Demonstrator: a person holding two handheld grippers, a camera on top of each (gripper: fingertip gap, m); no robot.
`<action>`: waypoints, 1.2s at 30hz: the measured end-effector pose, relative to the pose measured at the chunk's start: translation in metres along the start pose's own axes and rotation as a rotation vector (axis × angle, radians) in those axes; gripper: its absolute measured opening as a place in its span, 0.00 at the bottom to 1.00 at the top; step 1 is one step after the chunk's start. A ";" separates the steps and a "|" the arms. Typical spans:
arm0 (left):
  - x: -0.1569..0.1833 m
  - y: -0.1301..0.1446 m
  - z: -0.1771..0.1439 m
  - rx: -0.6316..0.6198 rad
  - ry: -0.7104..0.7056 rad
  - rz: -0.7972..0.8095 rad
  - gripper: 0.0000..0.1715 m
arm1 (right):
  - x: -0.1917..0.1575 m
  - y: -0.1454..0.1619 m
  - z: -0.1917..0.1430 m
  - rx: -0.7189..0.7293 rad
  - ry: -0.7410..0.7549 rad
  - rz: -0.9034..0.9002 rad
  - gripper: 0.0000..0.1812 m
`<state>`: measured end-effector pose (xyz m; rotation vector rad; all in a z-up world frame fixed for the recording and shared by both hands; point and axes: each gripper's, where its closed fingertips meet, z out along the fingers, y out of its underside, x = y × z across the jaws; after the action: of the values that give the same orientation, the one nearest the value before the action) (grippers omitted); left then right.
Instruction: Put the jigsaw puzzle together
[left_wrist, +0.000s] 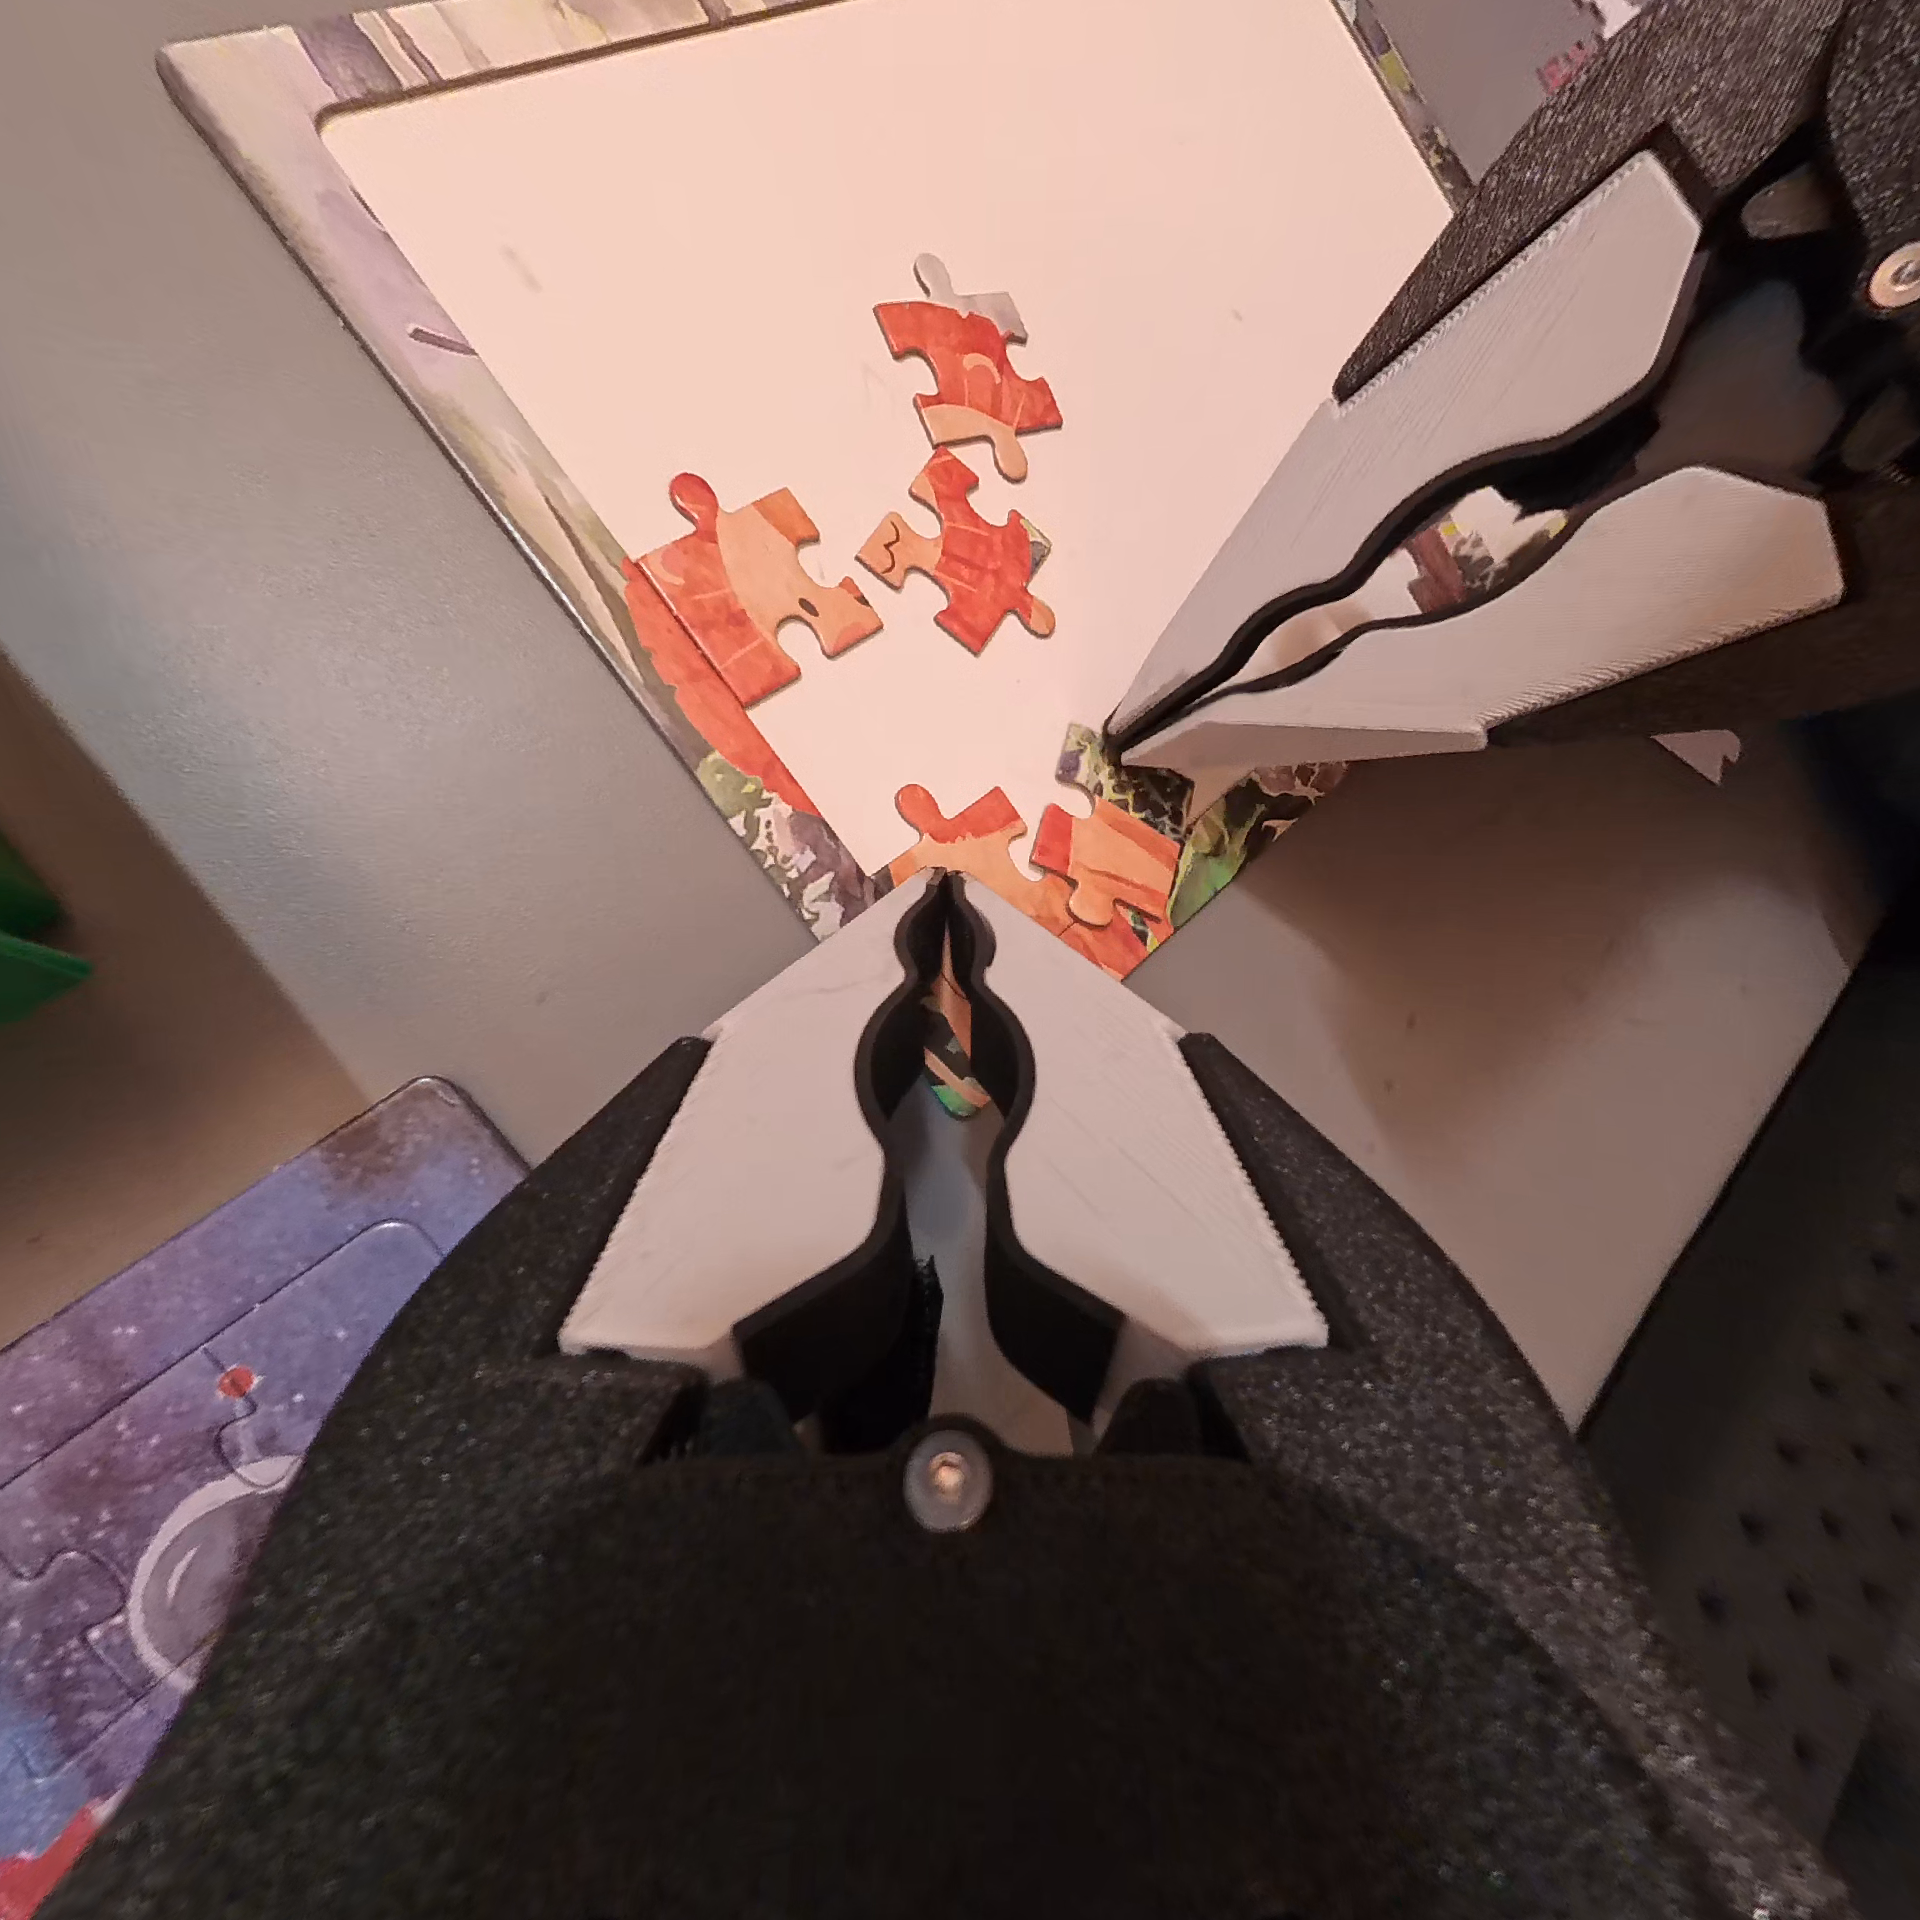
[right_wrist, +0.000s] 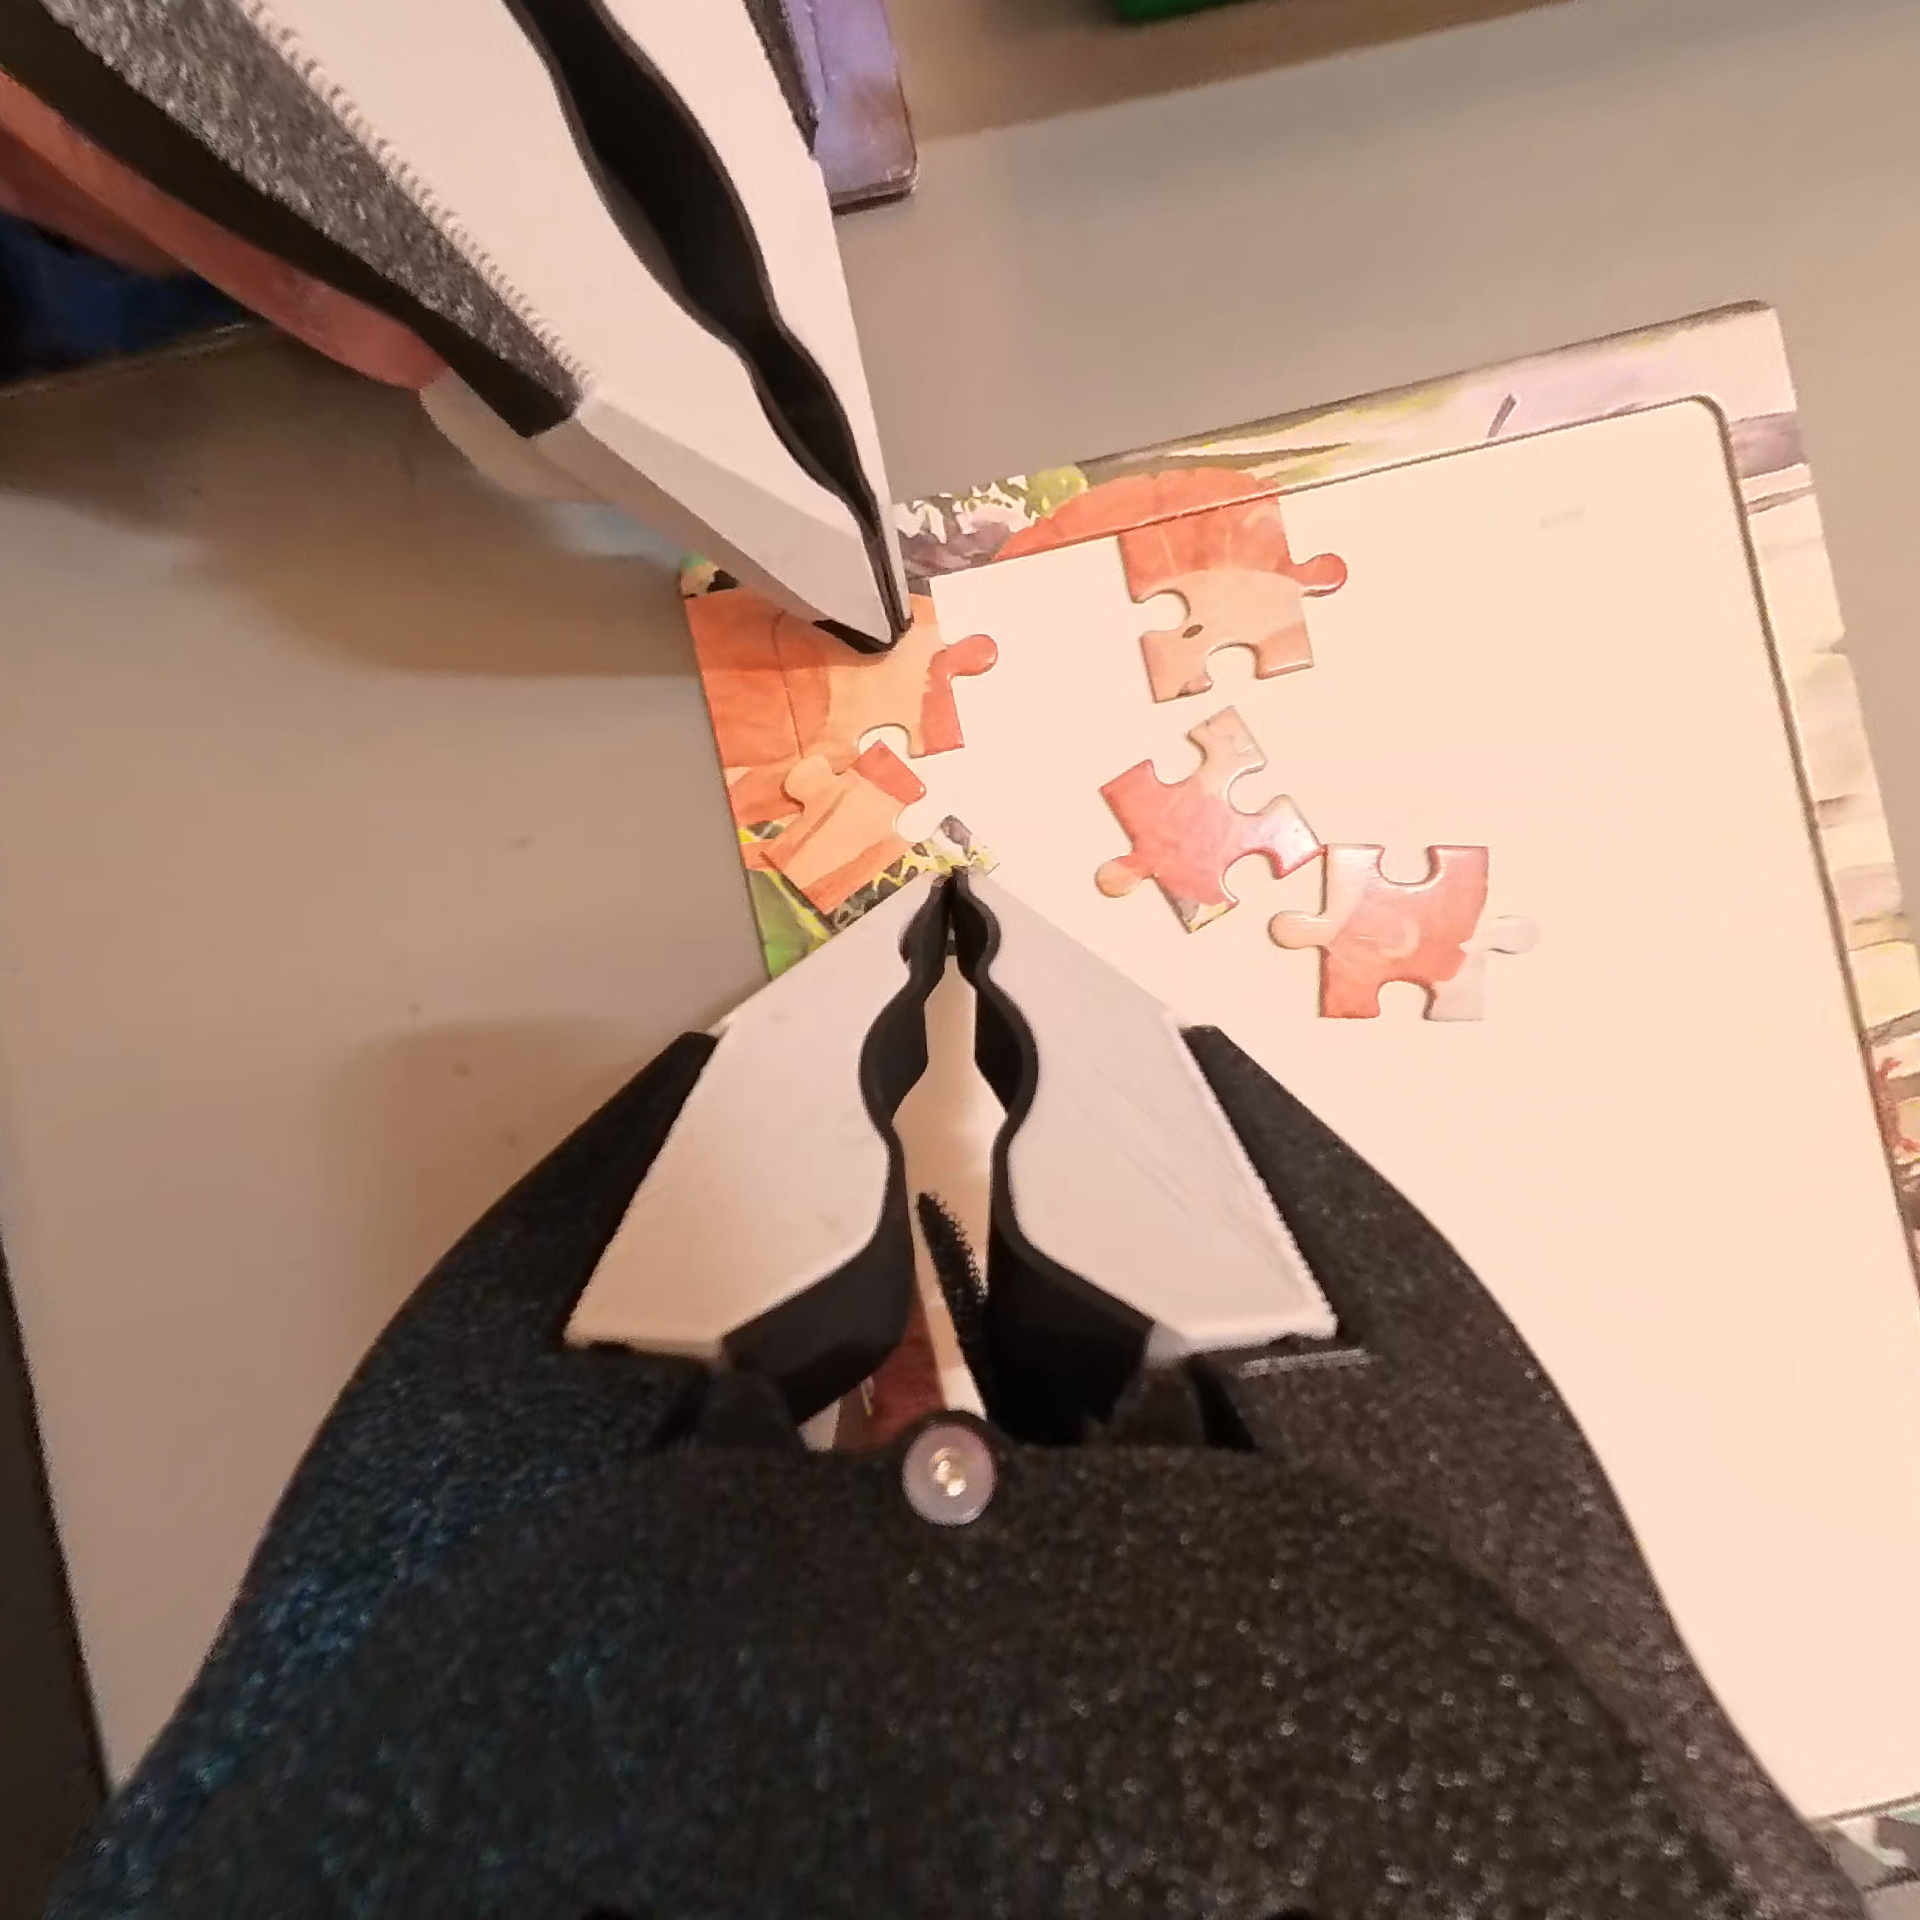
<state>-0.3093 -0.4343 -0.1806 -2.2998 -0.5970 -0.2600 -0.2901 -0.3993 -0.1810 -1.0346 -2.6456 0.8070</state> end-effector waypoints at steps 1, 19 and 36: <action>0.000 0.000 0.000 -0.009 -0.010 0.008 0.00 | 0.002 -0.001 -0.001 0.005 0.006 0.006 0.00; 0.033 0.008 0.006 -0.081 0.001 0.265 0.00 | 0.003 0.006 -0.002 0.014 -0.036 -0.023 0.00; 0.009 0.002 0.003 -0.041 -0.063 0.204 0.00 | -0.024 -0.005 0.002 0.049 -0.089 -0.149 0.00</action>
<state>-0.2999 -0.4306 -0.1807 -2.3944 -0.3866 -0.1030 -0.2756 -0.4196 -0.1800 -0.7965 -2.7226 0.8999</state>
